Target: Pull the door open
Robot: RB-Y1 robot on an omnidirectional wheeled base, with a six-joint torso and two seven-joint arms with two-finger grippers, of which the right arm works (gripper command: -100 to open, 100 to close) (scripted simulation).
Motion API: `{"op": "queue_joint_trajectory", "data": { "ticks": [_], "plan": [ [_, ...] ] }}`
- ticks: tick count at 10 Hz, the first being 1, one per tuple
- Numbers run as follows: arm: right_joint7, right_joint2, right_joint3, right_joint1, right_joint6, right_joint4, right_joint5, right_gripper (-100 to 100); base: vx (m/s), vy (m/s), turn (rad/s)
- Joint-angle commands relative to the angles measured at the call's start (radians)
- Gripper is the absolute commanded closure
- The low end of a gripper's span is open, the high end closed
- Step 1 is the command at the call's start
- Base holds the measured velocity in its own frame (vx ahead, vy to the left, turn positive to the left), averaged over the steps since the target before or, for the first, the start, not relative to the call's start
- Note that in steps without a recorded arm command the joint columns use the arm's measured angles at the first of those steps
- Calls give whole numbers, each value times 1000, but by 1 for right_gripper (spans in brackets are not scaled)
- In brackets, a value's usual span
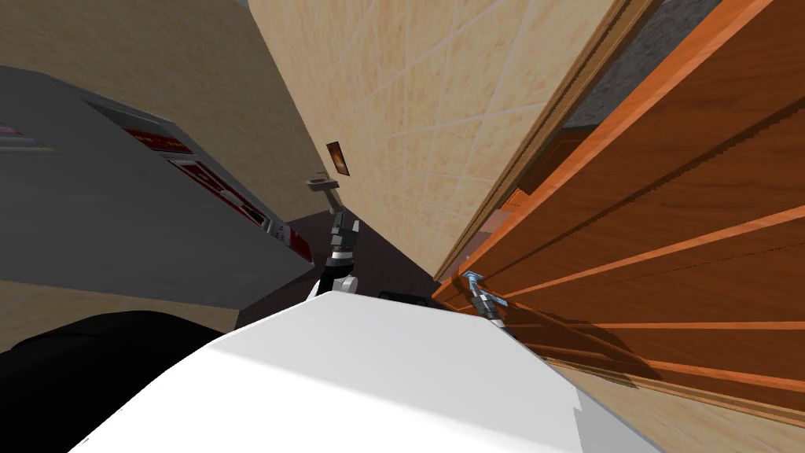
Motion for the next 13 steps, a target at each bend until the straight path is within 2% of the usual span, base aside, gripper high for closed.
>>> {"op": "queue_joint_trajectory", "data": {
  "ticks": [1, 2, 6, 10, 13],
  "plan": [
    [3, 9, 8, 8, 12, -39, 1, 100, -25, -22, 99],
    [3, 9, 8, 8, 12, -39, 1, 100, -8, -14, -18],
    [17, 12, 15, 9, 42, -61, -26, 100, -76, -25, 207],
    [35, 16, 24, 12, 81, -91, -61, 100, -195, -12, 213],
    [47, 18, 30, 13, 107, -111, -84, 100, -225, 23, 100]
  ]
}}
